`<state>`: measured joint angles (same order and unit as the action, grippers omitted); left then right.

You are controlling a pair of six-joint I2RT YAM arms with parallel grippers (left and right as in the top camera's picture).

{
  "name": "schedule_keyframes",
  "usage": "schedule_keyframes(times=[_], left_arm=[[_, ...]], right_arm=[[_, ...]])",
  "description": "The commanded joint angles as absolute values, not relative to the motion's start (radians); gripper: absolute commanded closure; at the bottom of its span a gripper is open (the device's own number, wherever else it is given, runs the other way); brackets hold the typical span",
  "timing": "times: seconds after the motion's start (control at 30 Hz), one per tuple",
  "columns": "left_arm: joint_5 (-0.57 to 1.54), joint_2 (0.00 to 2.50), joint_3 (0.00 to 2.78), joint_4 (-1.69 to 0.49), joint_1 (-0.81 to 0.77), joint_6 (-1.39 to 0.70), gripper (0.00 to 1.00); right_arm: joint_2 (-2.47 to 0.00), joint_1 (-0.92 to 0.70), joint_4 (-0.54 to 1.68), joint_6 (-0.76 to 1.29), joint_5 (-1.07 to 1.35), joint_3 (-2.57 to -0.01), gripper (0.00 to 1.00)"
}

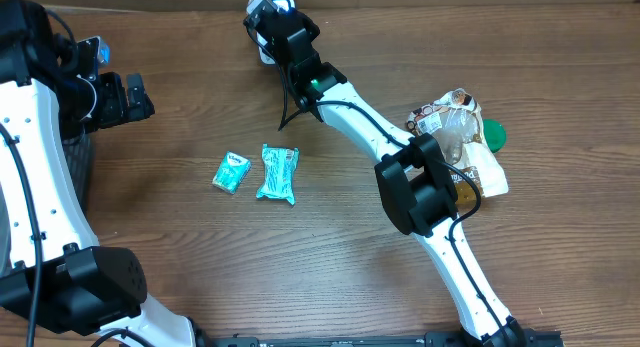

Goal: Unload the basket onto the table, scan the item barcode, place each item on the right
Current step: 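Hold the orange packet in front of the white scanner, then carry the orange packet right and lower it beside the pouch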

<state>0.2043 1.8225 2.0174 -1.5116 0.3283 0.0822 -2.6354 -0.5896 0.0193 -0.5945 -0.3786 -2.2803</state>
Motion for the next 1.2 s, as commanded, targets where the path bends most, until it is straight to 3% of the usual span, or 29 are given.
schedule_keyframes(times=[0.0,0.3,0.57,0.9,1.17], left_arm=[[0.202,1.819,2.022,-1.51,0.332,0.098,0.0],[0.202,1.819,2.022,-1.51,0.332,0.098,0.0],[0.202,1.819,2.022,-1.51,0.332,0.098,0.0],[0.202,1.819,2.022,-1.51,0.332,0.098,0.0],[0.202,1.819,2.022,-1.51,0.332,0.098,0.0]], right_arm=[[-2.501,-0.585,0.046,-0.476,-0.347,-2.288,0.96],[-2.255,-0.553,0.39,-0.153,-0.126,-2.288,0.96],[-2.002,-0.49,0.856,0.139,0.038,-2.288,0.96],[-1.877,-0.401,1.425,0.274,0.072,-2.28,0.96],[-1.88,-0.368,1.475,0.312,0.008,-1.995,0.96]])
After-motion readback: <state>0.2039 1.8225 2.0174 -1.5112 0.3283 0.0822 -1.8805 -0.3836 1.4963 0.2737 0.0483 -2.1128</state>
